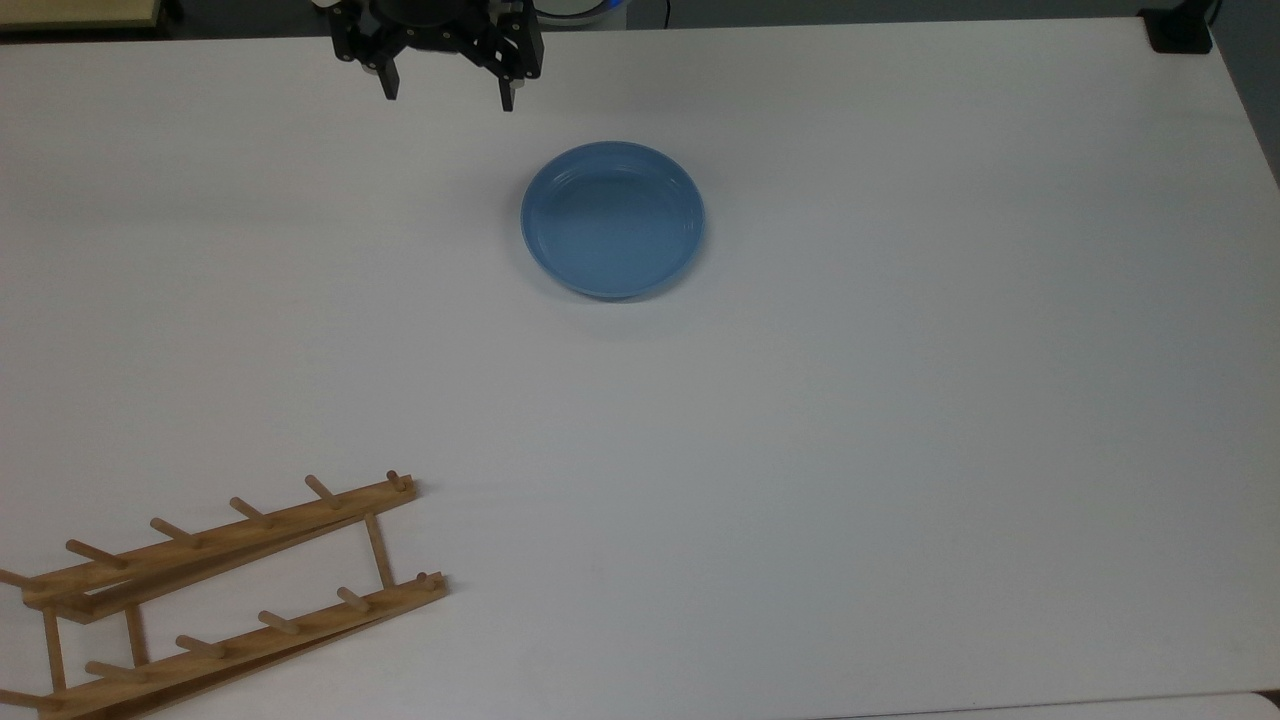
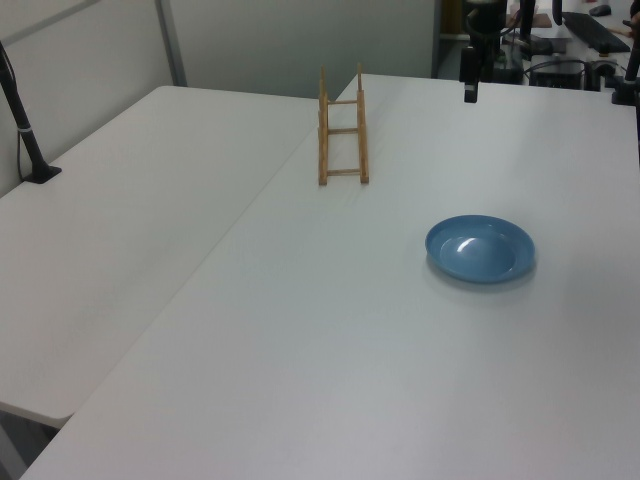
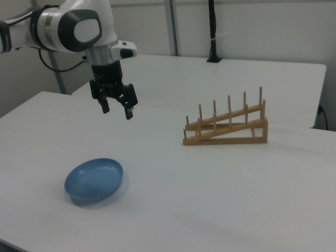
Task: Place plate in plate rack
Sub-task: 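Move the gripper toward the rim of the blue plate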
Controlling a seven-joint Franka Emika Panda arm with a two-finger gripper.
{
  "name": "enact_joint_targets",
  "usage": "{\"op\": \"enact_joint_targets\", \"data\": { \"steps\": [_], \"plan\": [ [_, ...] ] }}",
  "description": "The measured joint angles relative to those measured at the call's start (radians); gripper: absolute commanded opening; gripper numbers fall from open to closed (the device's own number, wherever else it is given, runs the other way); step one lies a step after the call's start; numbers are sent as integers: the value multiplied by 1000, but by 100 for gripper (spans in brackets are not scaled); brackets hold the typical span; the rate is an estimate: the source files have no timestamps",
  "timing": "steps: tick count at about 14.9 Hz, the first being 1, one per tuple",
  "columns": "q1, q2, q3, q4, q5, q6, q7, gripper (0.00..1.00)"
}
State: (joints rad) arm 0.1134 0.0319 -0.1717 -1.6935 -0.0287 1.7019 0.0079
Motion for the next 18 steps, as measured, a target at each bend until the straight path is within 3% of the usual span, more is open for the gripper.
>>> {"op": "enact_joint_targets", "data": {
  "steps": [16,18],
  "plan": [
    [-11,4,-2,0,0,43,-3,100],
    [-13,18,-2,-1,0,66,-57,100]
  ]
}}
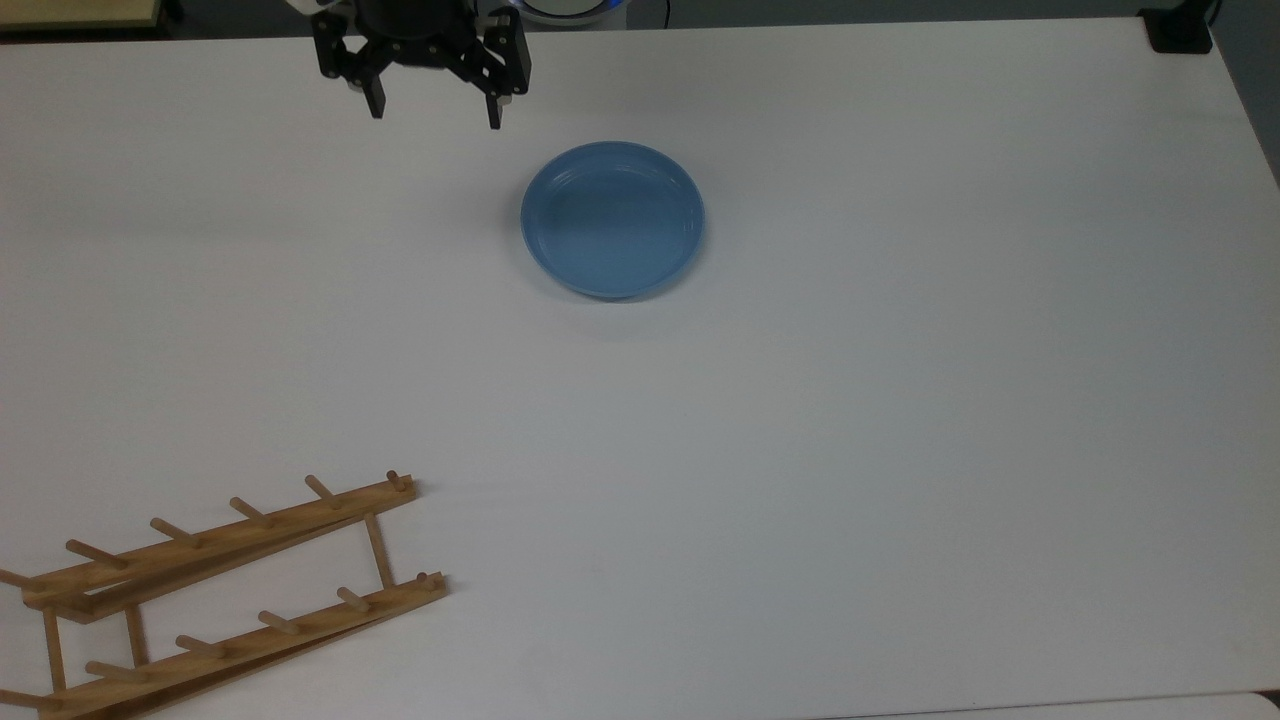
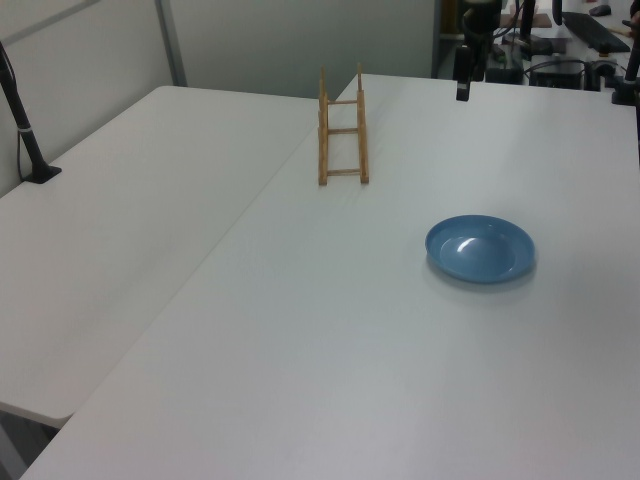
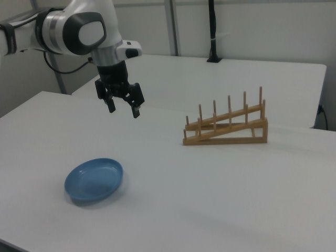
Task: Place plate in plate rack
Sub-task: 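Move the gripper toward the rim of the blue plate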
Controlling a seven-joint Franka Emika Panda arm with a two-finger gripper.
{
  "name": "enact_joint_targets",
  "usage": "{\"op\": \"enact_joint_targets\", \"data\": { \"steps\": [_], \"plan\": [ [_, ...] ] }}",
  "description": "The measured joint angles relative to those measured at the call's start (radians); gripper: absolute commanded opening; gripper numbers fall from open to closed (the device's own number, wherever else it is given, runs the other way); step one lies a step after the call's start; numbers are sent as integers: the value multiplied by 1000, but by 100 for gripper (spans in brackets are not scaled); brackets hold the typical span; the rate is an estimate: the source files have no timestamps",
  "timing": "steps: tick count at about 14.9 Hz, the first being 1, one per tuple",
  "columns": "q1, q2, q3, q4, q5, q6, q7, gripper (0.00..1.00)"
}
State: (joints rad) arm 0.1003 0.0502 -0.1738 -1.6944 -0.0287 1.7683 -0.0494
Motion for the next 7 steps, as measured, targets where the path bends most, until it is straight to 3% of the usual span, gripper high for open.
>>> {"op": "enact_joint_targets", "data": {
  "steps": [3,7],
  "plan": [
    [-5,31,0,-6,7,0,-114,100],
    [-5,94,0,-13,71,0,-209,100]
  ]
}}
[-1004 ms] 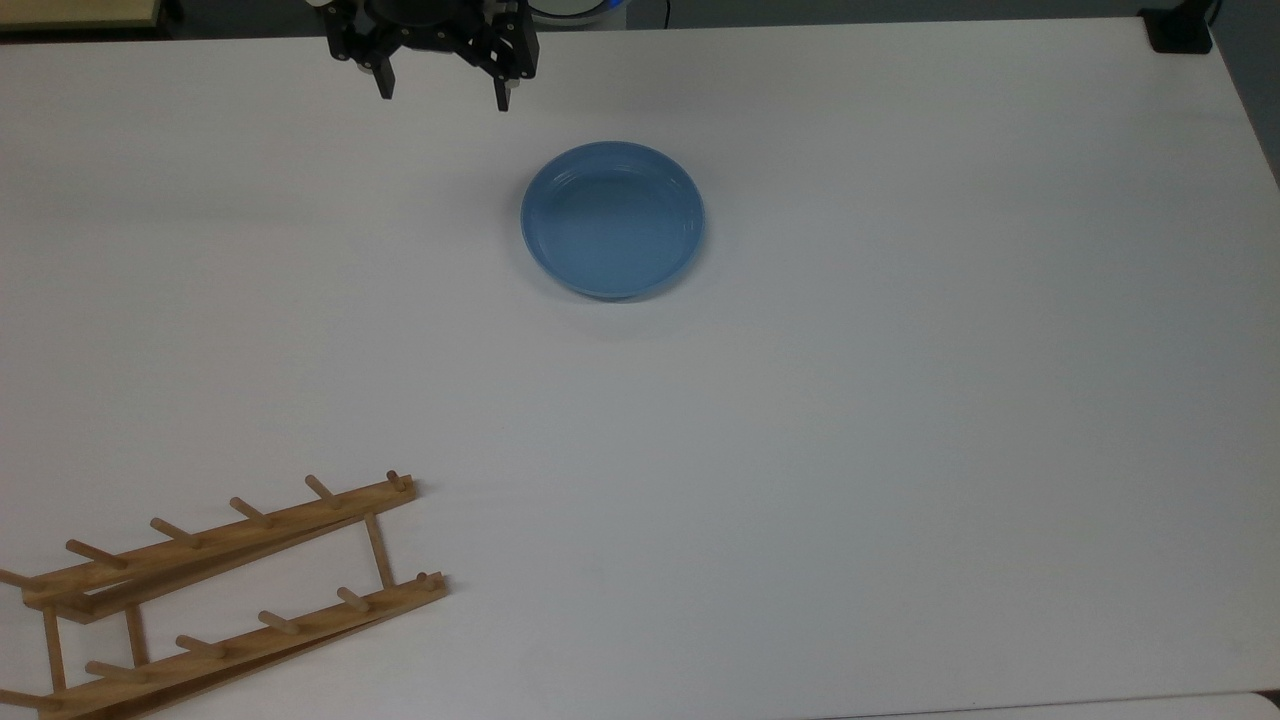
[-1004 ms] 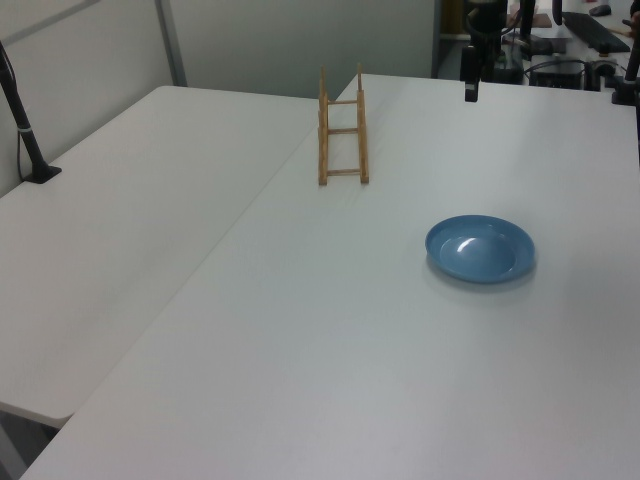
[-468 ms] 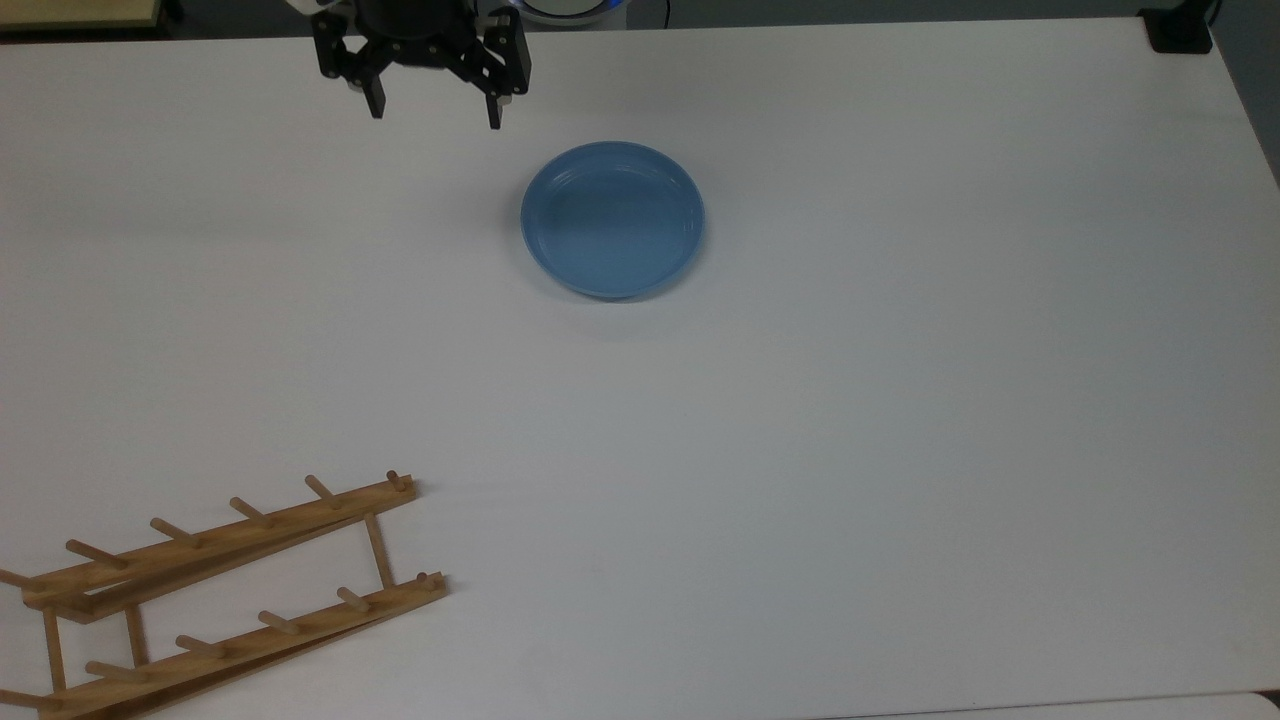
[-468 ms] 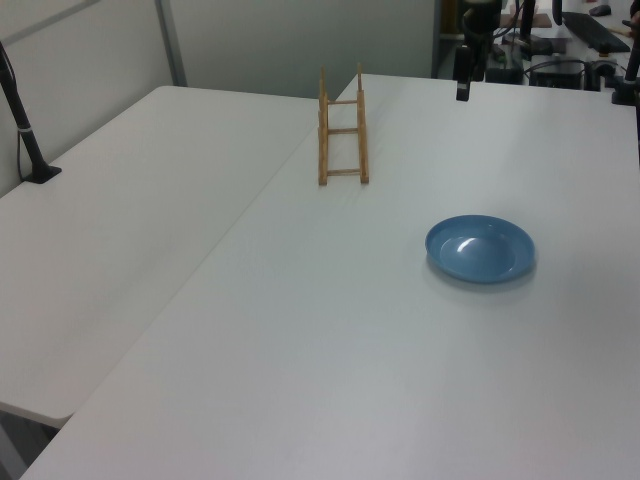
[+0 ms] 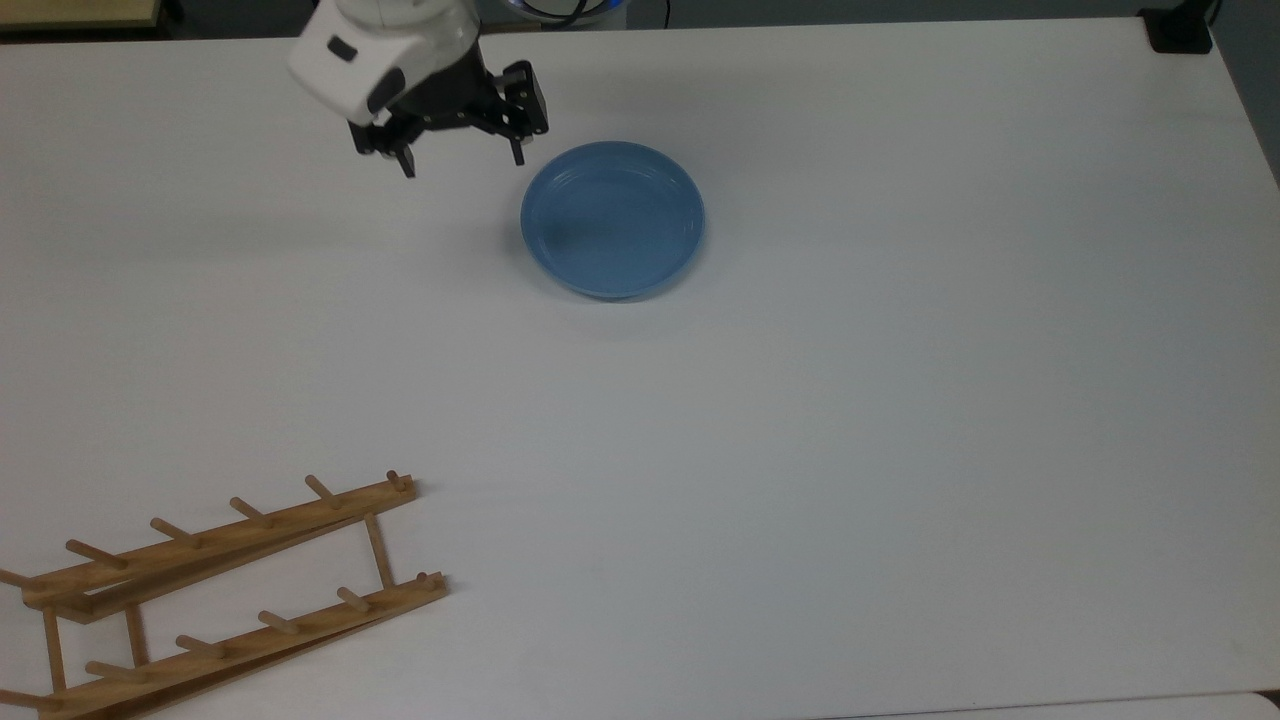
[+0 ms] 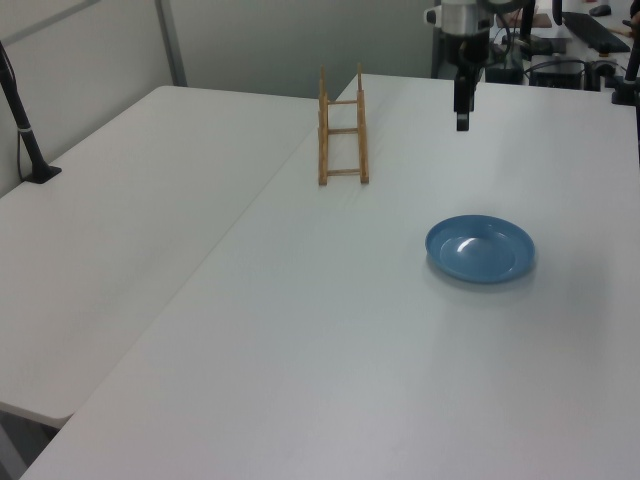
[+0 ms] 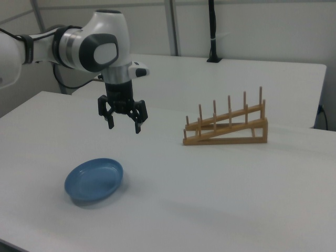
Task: Place plate in plate rack
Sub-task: 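Move the gripper toward the rim of the blue plate, then lower the gripper onto the plate rim and close on it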
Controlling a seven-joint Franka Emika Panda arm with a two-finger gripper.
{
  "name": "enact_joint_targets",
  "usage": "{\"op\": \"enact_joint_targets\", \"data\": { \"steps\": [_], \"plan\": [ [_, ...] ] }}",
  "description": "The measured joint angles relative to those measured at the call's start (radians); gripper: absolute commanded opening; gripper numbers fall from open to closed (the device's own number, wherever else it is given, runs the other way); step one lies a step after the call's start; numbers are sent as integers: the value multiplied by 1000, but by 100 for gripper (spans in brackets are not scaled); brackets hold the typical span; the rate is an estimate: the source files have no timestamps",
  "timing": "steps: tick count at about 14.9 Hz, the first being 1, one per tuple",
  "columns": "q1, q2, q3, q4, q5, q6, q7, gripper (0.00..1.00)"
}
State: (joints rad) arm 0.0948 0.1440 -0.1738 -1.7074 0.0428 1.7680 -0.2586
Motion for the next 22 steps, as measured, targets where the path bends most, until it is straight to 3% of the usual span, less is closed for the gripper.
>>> {"op": "enact_joint_targets", "data": {
  "steps": [3,8,14,18,20,21,22],
  "plan": [
    [0,46,0,-2,39,-1,-58,100],
    [0,146,0,-1,43,10,-126,97],
    [20,242,16,3,43,63,-138,78],
    [58,291,19,3,30,68,-137,60],
    [70,309,19,3,12,68,-138,39],
    [77,317,19,3,-2,68,-139,23],
    [82,324,20,3,-15,68,-144,15]
  ]
}}
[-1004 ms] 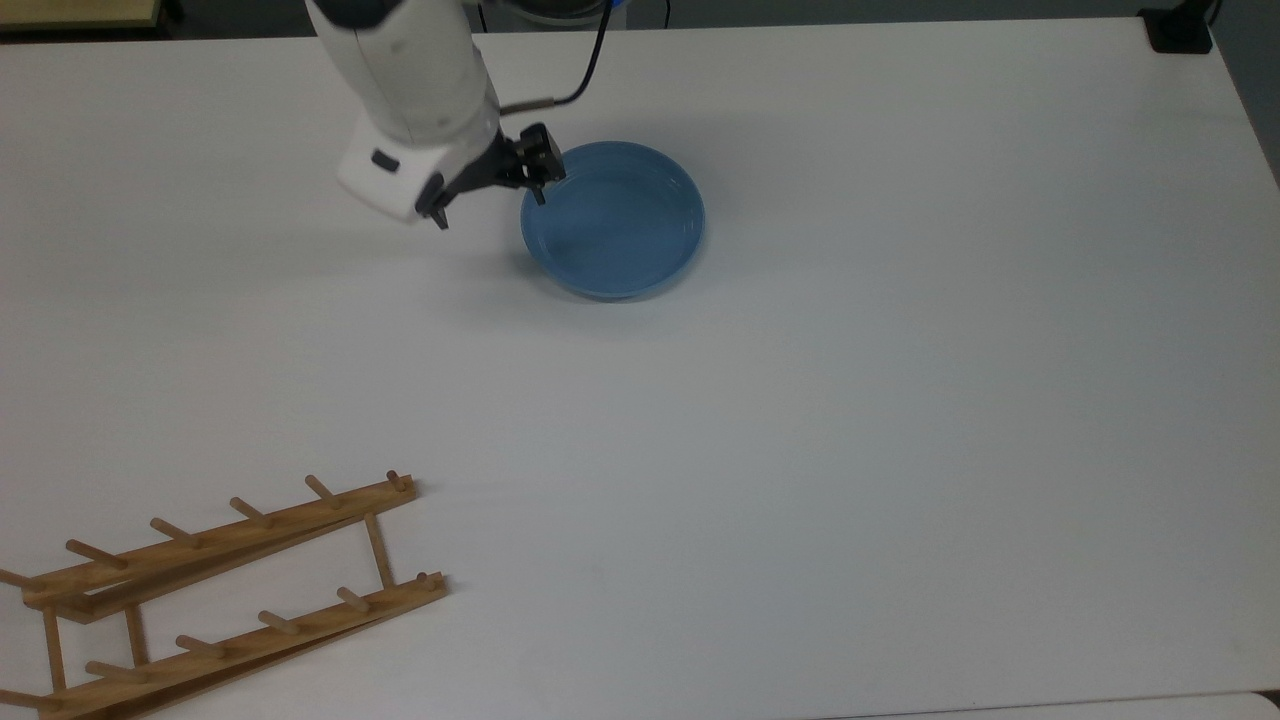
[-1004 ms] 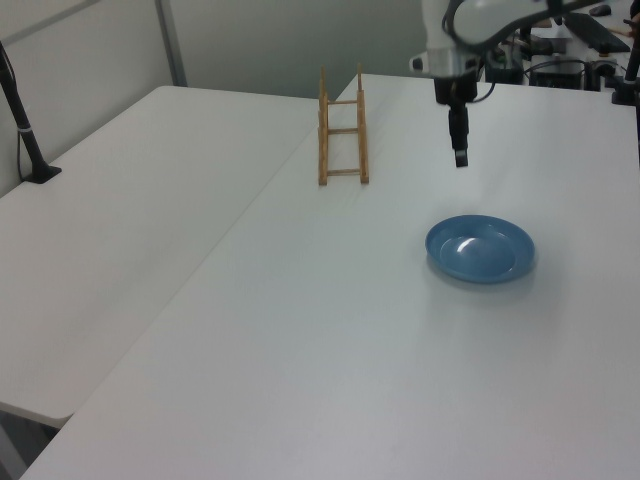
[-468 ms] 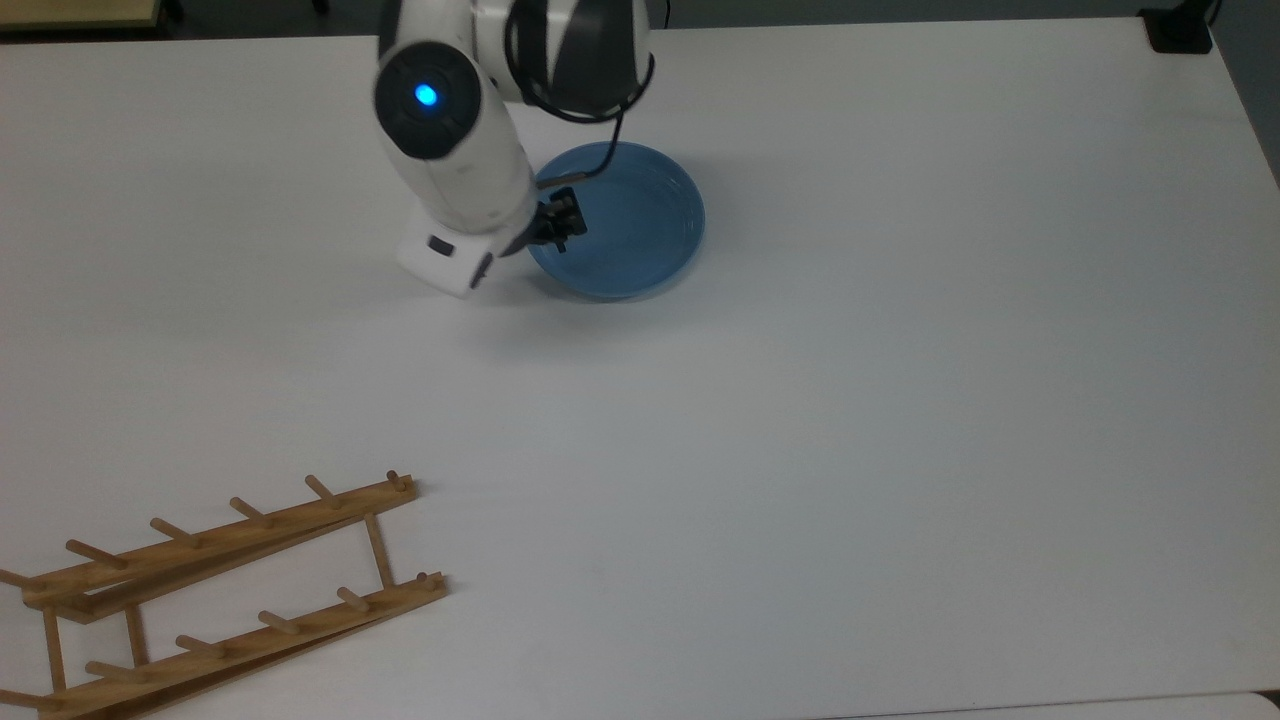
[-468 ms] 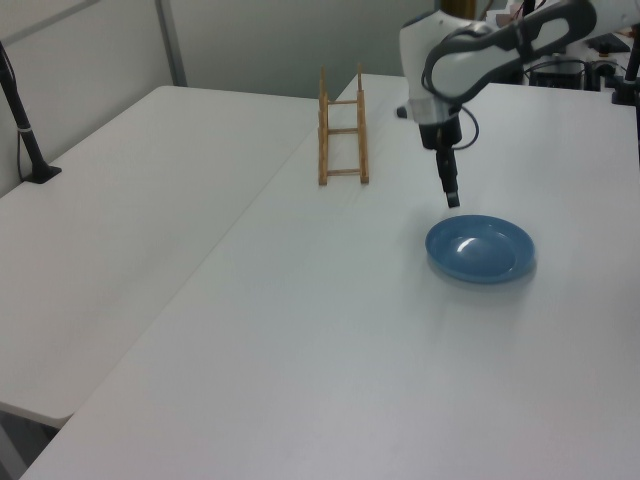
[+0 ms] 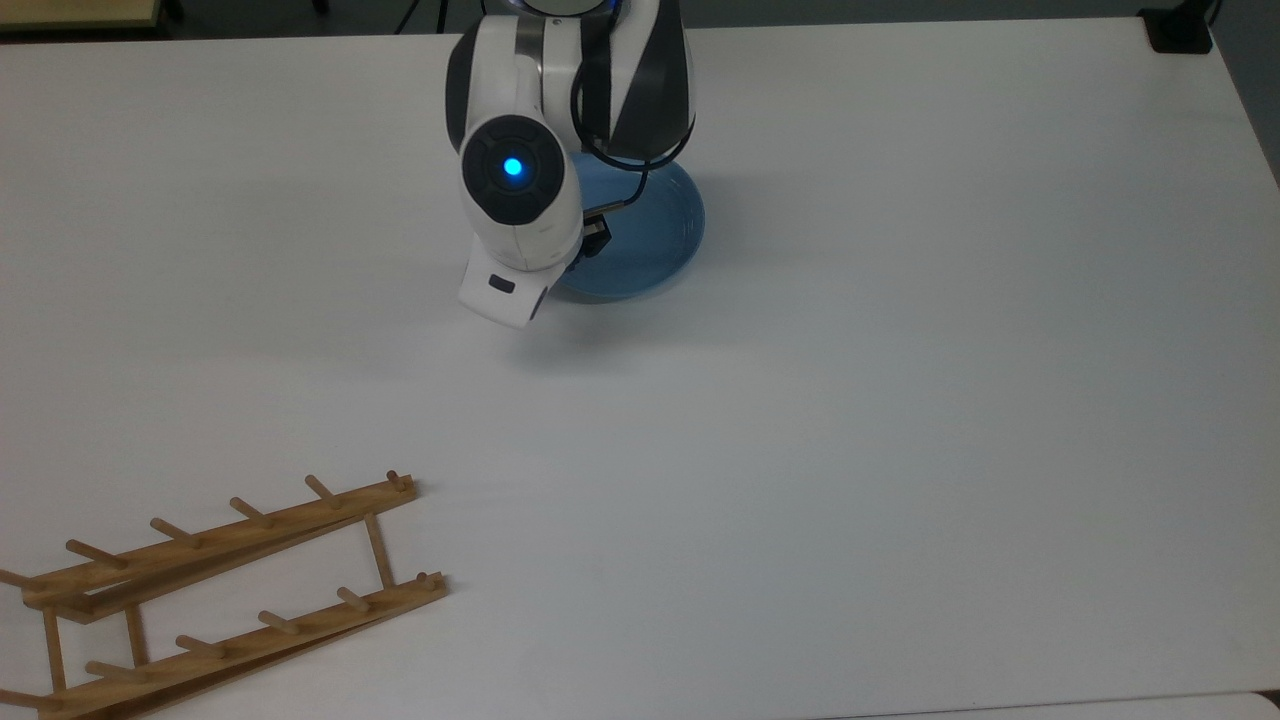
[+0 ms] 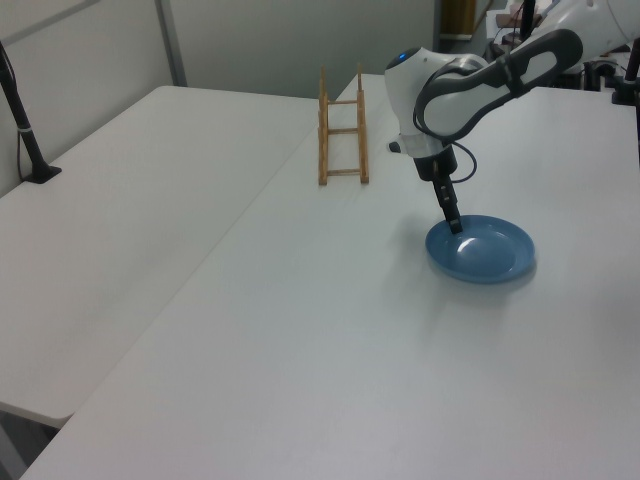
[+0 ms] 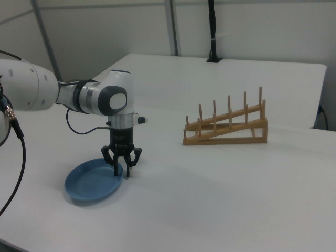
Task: Place plate in plate rack
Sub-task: 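Lower the gripper onto the plate rim and close on it, then lift the plate by its rim and tilt it upright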
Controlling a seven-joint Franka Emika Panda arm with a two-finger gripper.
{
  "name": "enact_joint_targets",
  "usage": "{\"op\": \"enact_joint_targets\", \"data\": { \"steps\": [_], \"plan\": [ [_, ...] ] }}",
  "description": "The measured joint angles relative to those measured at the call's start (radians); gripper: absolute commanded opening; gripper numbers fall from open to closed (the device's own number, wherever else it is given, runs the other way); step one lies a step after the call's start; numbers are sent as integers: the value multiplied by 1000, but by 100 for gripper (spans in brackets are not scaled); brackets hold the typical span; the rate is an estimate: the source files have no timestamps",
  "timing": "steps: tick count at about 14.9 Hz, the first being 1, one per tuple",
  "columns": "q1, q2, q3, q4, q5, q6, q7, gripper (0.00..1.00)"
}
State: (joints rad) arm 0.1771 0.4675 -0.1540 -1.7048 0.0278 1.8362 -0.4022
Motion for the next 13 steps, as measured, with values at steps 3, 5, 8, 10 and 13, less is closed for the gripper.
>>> {"op": "enact_joint_targets", "data": {
  "steps": [3,5,8,10,13],
  "plan": [
    [4,3,1,1,-10,0,-30,0],
    [4,-11,1,5,-11,-1,-49,0],
    [4,-14,1,17,-11,-1,-51,0],
    [4,-17,1,34,-11,-1,-51,0],
    [0,-35,0,96,-11,0,-51,0]
  ]
}}
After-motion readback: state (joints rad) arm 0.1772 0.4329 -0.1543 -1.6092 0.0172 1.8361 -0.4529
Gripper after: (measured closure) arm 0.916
